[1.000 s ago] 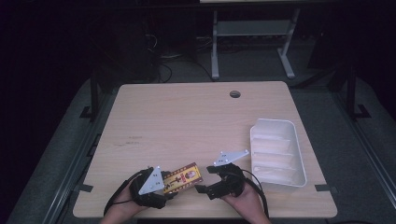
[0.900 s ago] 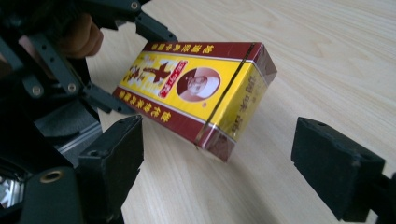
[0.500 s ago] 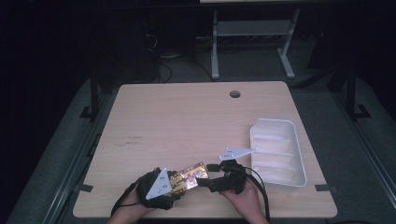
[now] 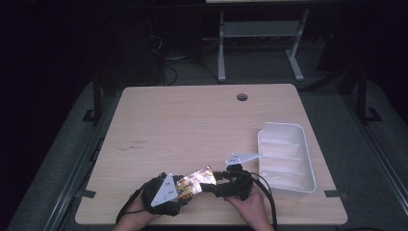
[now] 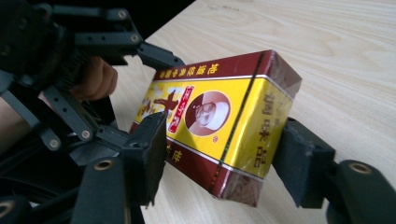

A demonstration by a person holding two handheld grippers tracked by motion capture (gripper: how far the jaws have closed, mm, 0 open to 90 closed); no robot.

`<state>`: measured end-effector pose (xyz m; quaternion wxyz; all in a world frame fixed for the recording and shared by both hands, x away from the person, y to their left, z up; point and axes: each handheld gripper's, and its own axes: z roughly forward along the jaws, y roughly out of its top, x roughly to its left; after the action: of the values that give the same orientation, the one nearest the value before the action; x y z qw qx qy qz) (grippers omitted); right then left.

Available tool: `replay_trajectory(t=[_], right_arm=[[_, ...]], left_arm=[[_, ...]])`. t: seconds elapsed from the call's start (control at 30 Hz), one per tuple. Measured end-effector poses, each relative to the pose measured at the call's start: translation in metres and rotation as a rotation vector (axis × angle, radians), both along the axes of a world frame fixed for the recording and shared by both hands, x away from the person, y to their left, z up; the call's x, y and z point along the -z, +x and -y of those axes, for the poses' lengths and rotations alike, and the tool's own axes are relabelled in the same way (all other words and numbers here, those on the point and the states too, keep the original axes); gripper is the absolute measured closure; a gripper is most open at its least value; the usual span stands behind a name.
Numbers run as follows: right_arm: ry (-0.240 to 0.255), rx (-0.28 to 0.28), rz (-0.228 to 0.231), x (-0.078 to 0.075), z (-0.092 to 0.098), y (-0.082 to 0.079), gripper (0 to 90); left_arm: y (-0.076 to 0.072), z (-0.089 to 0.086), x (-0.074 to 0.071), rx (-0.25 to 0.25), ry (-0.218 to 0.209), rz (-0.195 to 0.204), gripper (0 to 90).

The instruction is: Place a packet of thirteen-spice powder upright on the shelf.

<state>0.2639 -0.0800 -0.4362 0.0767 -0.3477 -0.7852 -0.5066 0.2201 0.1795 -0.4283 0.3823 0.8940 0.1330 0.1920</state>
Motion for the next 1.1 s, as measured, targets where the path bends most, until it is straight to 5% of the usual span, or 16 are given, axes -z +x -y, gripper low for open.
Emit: replay_trajectory(t=[0.57,0.97,1.1], right_arm=[[0.021,-0.026,-0.013,-0.014,-0.011,0.006,58.4],[0.004,-0.05,0.016,-0.041,-0.027,0.02,68.0],[-0.051,-0.068,0.041,-0.051,-0.032,0.025,68.1]], left_arm=[[0.011,-0.001,0.006,-0.045,0.031,-0.022,32.2],[0.017,-0.017,0.001,-0.109,-0.062,-0.026,28.8],[0.018,-0.023,0.001,-0.126,-0.074,-0.046,30.5]])
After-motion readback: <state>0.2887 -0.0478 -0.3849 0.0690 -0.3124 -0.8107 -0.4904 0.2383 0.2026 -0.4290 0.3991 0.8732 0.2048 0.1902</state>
